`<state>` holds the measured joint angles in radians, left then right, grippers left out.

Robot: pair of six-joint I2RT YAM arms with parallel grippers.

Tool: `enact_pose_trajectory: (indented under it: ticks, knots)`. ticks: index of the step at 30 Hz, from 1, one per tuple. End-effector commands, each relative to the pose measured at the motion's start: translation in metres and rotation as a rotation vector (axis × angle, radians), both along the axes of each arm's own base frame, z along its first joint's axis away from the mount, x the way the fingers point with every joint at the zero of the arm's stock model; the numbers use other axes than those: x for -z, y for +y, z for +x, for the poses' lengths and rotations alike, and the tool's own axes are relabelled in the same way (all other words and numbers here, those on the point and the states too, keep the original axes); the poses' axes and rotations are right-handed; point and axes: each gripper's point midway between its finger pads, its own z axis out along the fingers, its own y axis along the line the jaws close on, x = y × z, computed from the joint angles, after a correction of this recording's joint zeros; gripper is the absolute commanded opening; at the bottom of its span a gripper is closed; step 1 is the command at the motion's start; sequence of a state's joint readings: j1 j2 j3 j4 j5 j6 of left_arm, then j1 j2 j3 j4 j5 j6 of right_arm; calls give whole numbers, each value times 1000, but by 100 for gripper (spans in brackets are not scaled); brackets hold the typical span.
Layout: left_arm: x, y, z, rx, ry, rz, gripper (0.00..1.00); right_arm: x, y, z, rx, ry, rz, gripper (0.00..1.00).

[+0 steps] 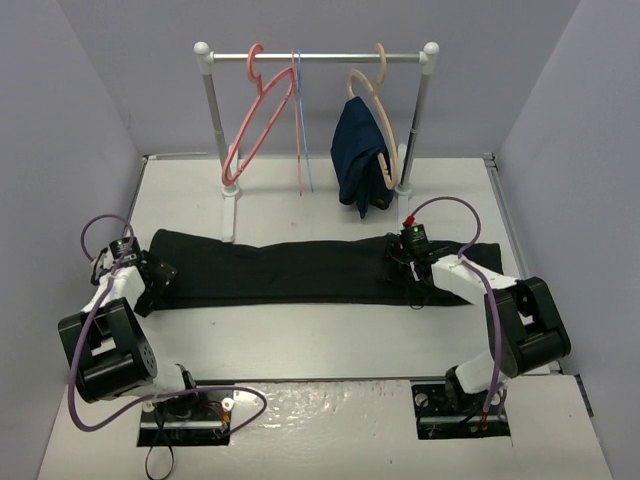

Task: Place the trousers on the hanger
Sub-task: Fold the trousers at the center of the board.

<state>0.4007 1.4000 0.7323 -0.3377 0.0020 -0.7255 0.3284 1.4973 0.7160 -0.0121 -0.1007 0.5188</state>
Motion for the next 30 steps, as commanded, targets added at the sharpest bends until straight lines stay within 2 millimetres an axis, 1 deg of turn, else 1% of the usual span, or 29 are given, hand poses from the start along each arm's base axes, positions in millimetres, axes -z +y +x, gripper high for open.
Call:
enact_pose_trajectory:
  ticks: [1, 5, 7, 9, 11, 14, 15, 18, 21, 24, 27, 30]
  knots:
    - [0, 31, -3, -111, -19, 8, 82, 24, -17, -18, 72, 79, -39, 62]
    - [-5, 44, 7, -104, -26, 23, 82, 24, -30, -15, 104, 83, -56, 62]
    - [-14, 43, 16, -80, -54, 12, 82, 18, -33, -11, 108, 63, -62, 62]
    - [-27, 42, 25, -62, -97, 7, 82, 9, -33, -5, 99, 32, -61, 62]
    - [-46, 42, 30, -48, -149, 22, 82, -3, -31, -1, 86, -5, -52, 62]
    - [-70, 42, 31, -25, -208, 60, 82, -19, -29, 5, 67, -58, -43, 62]
    - [-74, 42, 31, -24, -218, 67, 82, -19, -29, 5, 67, -59, -42, 62]
    - [-84, 48, 29, -1, -205, 117, 82, -33, -25, 9, 41, -99, -23, 62]
    - [-80, 53, 23, 4, -152, 139, 82, -42, -20, 10, 23, -119, 3, 65]
    - [-76, 56, 20, 31, -109, 158, 83, -53, -17, 11, 10, -148, 24, 72]
    - [-68, 62, 14, 49, -38, 180, 83, -64, -16, 10, 1, -178, 34, 84]
    - [-62, 66, 16, 55, -3, 175, 83, -73, -15, 9, -2, -187, 41, 86]
